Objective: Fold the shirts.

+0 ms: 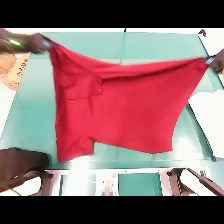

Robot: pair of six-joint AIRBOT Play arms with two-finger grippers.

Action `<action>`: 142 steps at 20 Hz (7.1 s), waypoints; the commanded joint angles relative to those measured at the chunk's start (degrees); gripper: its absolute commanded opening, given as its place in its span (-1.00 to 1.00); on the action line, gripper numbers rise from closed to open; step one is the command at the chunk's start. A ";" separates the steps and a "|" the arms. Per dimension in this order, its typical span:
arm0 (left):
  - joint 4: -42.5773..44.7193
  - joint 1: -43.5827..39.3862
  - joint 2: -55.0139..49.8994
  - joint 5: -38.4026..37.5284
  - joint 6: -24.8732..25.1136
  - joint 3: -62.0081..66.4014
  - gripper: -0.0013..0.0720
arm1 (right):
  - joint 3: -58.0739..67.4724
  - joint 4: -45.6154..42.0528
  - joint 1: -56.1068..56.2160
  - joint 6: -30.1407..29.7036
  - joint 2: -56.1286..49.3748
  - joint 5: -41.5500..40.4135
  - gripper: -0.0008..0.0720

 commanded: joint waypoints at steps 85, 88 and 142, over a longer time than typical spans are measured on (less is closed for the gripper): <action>2.34 9.92 4.37 -14.75 3.80 -16.79 -0.91 | -12.79 2.10 -14.29 -4.46 -2.95 27.10 -0.94; -2.93 9.92 18.43 -13.18 3.56 -7.82 -0.91 | 2.82 9.31 -14.47 -3.19 6.23 25.59 -0.94; 5.51 2.54 -17.07 8.74 2.27 -6.47 -0.90 | 29.42 -14.58 6.95 -7.32 -43.52 6.10 -0.94</action>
